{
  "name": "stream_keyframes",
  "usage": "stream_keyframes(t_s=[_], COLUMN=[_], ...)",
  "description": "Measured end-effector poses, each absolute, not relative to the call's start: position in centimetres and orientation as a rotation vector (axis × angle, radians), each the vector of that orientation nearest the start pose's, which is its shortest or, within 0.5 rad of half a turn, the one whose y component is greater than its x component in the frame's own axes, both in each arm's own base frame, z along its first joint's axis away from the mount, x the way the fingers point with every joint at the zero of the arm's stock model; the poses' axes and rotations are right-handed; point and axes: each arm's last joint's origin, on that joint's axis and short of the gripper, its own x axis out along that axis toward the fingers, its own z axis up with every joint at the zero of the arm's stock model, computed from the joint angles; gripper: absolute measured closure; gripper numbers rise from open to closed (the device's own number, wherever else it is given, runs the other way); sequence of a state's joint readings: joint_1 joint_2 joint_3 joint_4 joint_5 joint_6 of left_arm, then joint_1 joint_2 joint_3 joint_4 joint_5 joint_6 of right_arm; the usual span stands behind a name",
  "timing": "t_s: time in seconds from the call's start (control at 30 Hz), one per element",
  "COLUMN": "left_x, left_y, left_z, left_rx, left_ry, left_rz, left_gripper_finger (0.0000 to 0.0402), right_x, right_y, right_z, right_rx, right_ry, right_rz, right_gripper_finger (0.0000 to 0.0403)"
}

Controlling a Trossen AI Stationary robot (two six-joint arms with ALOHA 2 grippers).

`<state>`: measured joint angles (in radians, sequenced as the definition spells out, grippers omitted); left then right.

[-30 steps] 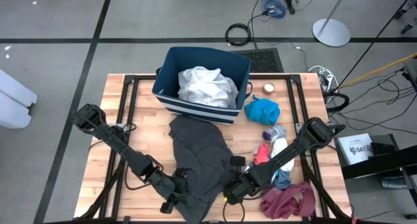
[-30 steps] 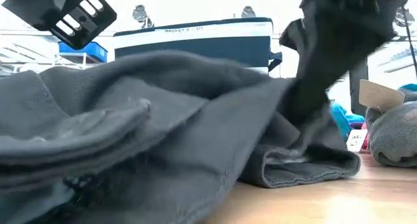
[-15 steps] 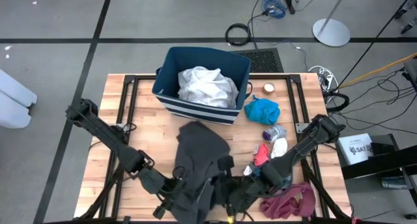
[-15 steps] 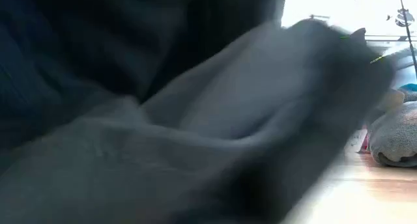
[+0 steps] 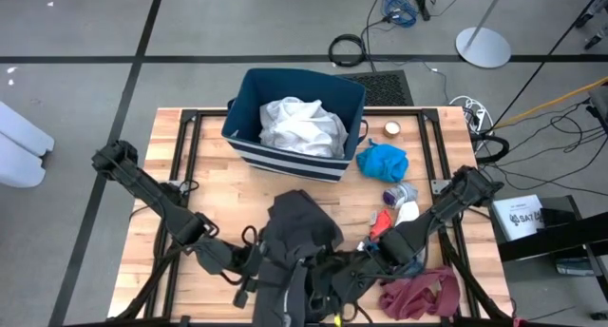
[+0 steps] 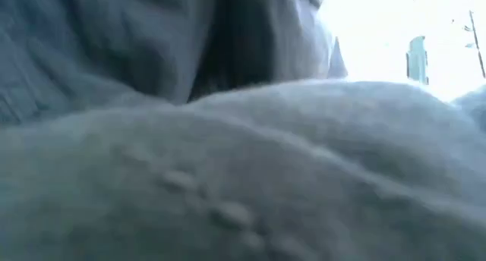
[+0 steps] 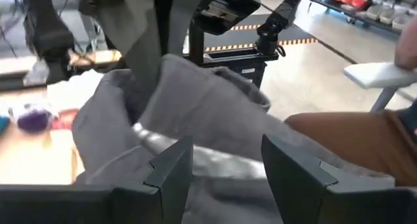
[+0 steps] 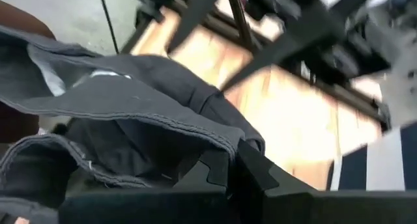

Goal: Sort clothes
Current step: Put the black pants into the blue laundry bin

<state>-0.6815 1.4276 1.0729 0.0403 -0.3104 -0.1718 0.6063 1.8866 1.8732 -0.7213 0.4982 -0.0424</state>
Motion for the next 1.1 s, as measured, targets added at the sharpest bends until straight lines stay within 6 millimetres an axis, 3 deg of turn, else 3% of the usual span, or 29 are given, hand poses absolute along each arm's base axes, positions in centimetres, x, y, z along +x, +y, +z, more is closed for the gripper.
stream_keyframes(t_s=[0.17, 0.37, 0.63, 0.77, 1.1], left_x=[25.7, 25.2, 26.0, 26.4, 27.1], left_y=[-20.1, -21.8, -23.7, -23.7, -23.0], left_z=[30.0, 27.3, 24.0, 22.8, 22.2], left_rx=[-0.164, -0.085, -0.060, -0.032, -0.010], left_ry=[0.350, 0.455, 0.524, 0.550, 0.585], left_rz=[-0.261, -0.204, -0.206, -0.161, -0.136], left_gripper_finger=[0.0210, 0.0210, 0.0210, 0.0210, 0.0210], right_x=[34.8, 35.0, 34.9, 35.0, 35.0], right_y=[21.3, 18.8, 15.9, 15.6, 15.6], right_z=[34.0, 33.2, 32.4, 32.4, 32.3], right_rx=[-0.330, -0.197, -0.065, -0.022, -0.011], right_ry=[0.751, 0.868, 0.977, 0.986, 0.994], right_rz=[0.037, -0.130, -0.319, -0.344, -0.335], right_gripper_finger=[0.0403, 0.0403, 0.0403, 0.0403, 0.0403])
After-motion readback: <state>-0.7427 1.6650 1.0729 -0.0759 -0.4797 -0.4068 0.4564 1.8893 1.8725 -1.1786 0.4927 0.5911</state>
